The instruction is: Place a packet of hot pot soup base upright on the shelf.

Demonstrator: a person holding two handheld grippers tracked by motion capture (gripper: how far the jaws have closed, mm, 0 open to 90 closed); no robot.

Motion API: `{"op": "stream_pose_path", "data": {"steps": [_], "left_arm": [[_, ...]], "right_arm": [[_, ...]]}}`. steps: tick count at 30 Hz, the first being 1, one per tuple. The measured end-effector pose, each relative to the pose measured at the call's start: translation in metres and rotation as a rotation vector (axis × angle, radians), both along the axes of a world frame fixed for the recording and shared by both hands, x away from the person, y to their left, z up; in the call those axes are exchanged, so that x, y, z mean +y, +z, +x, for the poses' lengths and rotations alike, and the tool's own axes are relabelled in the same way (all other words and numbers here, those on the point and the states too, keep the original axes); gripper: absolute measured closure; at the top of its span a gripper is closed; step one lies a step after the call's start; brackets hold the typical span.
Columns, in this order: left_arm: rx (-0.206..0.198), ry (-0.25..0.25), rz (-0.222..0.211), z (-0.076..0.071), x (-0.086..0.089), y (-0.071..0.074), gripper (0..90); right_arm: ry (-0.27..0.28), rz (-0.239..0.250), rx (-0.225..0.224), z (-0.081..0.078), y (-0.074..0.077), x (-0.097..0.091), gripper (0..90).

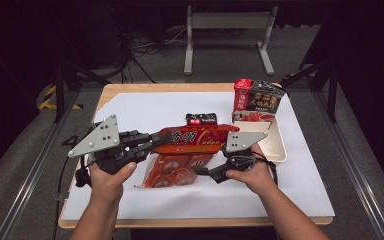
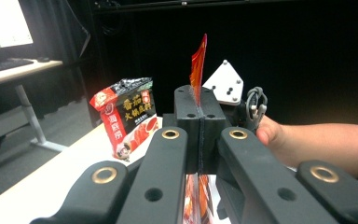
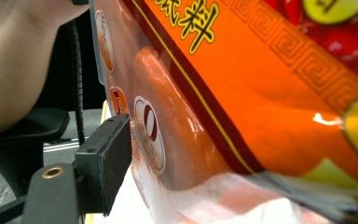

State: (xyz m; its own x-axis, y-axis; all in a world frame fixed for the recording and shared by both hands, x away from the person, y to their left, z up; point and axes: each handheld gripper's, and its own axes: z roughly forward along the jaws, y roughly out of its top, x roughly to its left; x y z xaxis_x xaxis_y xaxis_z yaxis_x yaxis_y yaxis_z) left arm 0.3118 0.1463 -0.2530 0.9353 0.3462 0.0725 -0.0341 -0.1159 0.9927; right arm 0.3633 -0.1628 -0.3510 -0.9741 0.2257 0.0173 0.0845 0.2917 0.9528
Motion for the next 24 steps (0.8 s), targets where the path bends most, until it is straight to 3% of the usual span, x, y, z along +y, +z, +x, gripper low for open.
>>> {"op": "stream_pose_path", "data": {"steps": [6, 11, 16, 19, 24], "left_arm": [[-0.004, 0.006, -0.014, -0.001, 0.002, 0.001, 90.0], [0.000, 0.004, -0.032, 0.001, 0.007, 0.000, 90.0], [-0.003, 0.011, -0.036, 0.001, 0.007, 0.000, 90.0], [-0.003, 0.013, -0.037, 0.001, 0.009, 0.000, 90.0], [-0.003, 0.010, -0.036, 0.001, 0.009, 0.000, 90.0]], "right_arm": [[0.041, 0.018, 0.009, -0.001, -0.004, 0.004, 29.2], [0.081, 0.019, -0.021, -0.005, -0.007, 0.010, 32.9], [0.095, 0.023, -0.009, -0.005, -0.011, 0.013, 35.1], [0.101, 0.012, -0.019, -0.006, -0.012, 0.014, 47.1], [0.155, 0.023, 0.001, -0.010, -0.009, 0.013, 61.0]]}}
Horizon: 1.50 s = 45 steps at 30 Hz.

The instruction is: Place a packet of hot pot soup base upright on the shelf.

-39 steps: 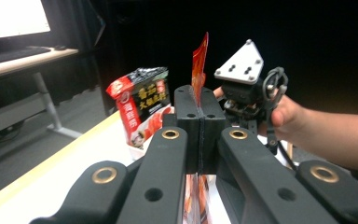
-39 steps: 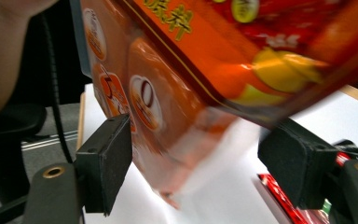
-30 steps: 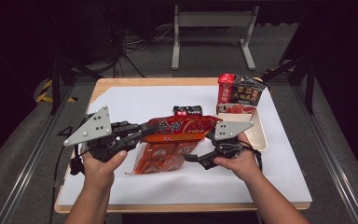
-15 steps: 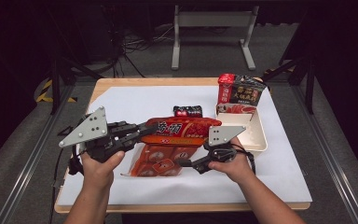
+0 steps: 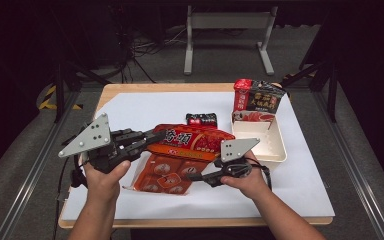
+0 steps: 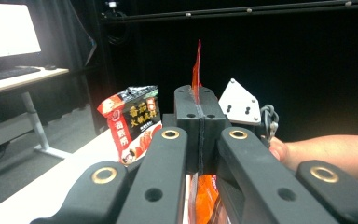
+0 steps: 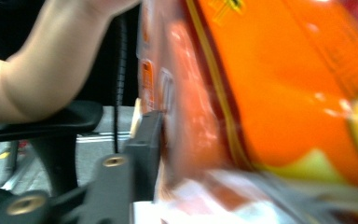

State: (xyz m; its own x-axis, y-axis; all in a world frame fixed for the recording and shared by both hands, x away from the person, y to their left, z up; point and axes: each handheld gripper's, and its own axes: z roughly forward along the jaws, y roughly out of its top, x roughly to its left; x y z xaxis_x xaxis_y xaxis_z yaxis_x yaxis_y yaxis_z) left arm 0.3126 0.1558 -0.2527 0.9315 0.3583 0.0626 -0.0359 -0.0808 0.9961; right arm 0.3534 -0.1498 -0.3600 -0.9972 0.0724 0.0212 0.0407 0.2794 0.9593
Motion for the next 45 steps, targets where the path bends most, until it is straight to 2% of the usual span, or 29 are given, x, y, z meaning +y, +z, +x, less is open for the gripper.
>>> {"op": "stream_pose_path", "data": {"steps": [2, 4, 13, 16, 23, 28, 31, 33, 34, 35, 40, 45], "left_arm": [[-0.002, 0.003, 0.000, 0.000, -0.001, 0.000, 90.0], [0.001, 0.003, -0.003, 0.001, -0.002, -0.001, 90.0], [0.004, 0.006, -0.009, 0.002, 0.000, -0.002, 90.0], [0.008, 0.007, -0.010, 0.003, 0.000, -0.002, 90.0], [0.004, 0.020, -0.019, 0.004, 0.002, -0.002, 89.8], [0.033, 0.032, -0.027, 0.009, 0.004, -0.005, 88.0], [0.044, 0.047, -0.023, 0.012, 0.004, -0.006, 81.2], [0.054, 0.062, -0.017, 0.015, 0.004, -0.007, 70.4], [0.066, 0.094, -0.011, 0.017, 0.005, -0.008, 64.5], [0.070, 0.103, -0.012, 0.018, 0.005, -0.009, 61.2], [0.086, 0.130, 0.019, 0.021, 0.007, -0.011, 52.0], [0.093, 0.149, 0.028, 0.025, 0.010, -0.013, 49.2]], "right_arm": [[-0.013, -0.016, -0.022, -0.001, 0.002, 0.001, 62.8], [-0.014, -0.017, -0.024, -0.001, 0.002, 0.000, 63.4], [-0.006, -0.017, 0.004, -0.002, 0.003, -0.001, 69.8], [-0.012, -0.023, 0.008, -0.003, 0.005, -0.002, 70.0], [-0.009, -0.042, 0.047, -0.004, 0.014, -0.007, 70.3], [-0.034, -0.077, 0.049, -0.006, 0.022, -0.012, 70.4], [-0.052, -0.093, 0.051, -0.005, 0.024, -0.017, 70.5], [-0.068, -0.108, 0.046, -0.005, 0.027, -0.021, 70.5], [-0.075, -0.112, 0.041, -0.005, 0.029, -0.023, 70.5], [-0.084, -0.116, 0.039, -0.005, 0.030, -0.025, 70.5], [-0.116, -0.131, 0.044, -0.002, 0.039, -0.035, 70.5], [-0.141, -0.146, 0.040, -0.001, 0.048, -0.043, 70.4]]}}
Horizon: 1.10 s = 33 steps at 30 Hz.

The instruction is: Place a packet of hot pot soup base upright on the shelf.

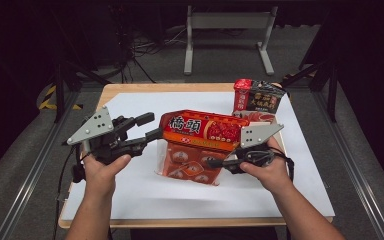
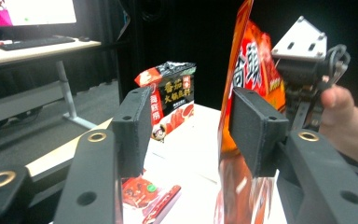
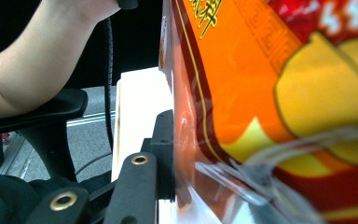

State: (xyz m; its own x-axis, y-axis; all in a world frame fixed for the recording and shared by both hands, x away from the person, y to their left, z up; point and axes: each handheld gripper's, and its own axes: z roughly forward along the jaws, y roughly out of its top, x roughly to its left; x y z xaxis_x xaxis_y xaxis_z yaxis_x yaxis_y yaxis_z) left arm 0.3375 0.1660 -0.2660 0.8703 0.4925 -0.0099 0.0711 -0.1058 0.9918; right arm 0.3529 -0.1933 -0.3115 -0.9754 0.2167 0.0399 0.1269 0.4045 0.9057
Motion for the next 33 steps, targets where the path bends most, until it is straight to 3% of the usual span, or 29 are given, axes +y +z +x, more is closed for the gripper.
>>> {"op": "stream_pose_path", "data": {"steps": [3, 8, 17, 33], "left_arm": [[0.009, 0.018, 0.017, 0.003, 0.002, -0.002, 47.8], [0.035, 0.065, 0.070, 0.010, 0.004, -0.009, 45.5], [0.083, 0.106, 0.073, 0.021, 0.015, -0.018, 43.4], [0.161, 0.225, 0.089, 0.045, 0.040, -0.042, 42.2]], "right_arm": [[-0.008, -0.006, 0.019, 0.001, 0.006, -0.005, 70.5], [-0.037, -0.019, 0.013, 0.003, 0.015, -0.013, 70.5], [-0.101, -0.040, -0.005, 0.012, 0.029, -0.029, 70.4], [-0.176, -0.059, -0.056, 0.022, 0.059, -0.050, 70.4]]}}
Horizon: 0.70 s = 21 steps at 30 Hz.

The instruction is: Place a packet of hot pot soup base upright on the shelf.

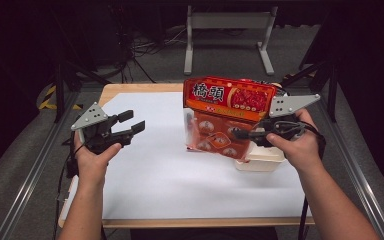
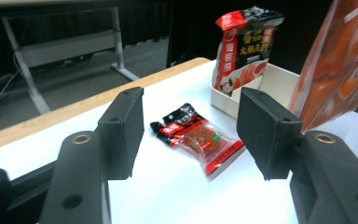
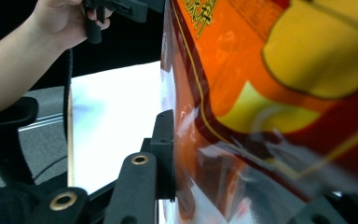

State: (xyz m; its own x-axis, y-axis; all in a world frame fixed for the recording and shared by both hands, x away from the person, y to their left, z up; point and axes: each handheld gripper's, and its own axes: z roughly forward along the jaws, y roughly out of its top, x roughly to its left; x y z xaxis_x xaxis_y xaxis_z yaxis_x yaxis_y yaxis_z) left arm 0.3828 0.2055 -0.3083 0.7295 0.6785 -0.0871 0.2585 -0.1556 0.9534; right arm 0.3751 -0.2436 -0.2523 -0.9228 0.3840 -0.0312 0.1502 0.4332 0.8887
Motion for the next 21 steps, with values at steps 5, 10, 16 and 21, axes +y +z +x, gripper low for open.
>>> {"op": "stream_pose_path", "data": {"steps": [5, 10, 16, 21], "left_arm": [[0.009, 0.025, 0.025, 0.006, 0.005, -0.006, 41.4], [0.017, 0.031, 0.024, 0.010, 0.008, -0.012, 40.9], [0.043, 0.044, 0.030, 0.015, 0.013, -0.020, 40.7], [0.062, 0.052, 0.031, 0.018, 0.015, -0.024, 40.7]], "right_arm": [[-0.015, 0.007, -0.006, 0.003, 0.006, -0.006, 70.4], [-0.037, 0.011, -0.013, 0.006, 0.010, -0.013, 70.5], [-0.070, 0.017, -0.021, 0.010, 0.012, -0.024, 70.4], [-0.098, 0.023, -0.025, 0.015, 0.012, -0.034, 70.4]]}}
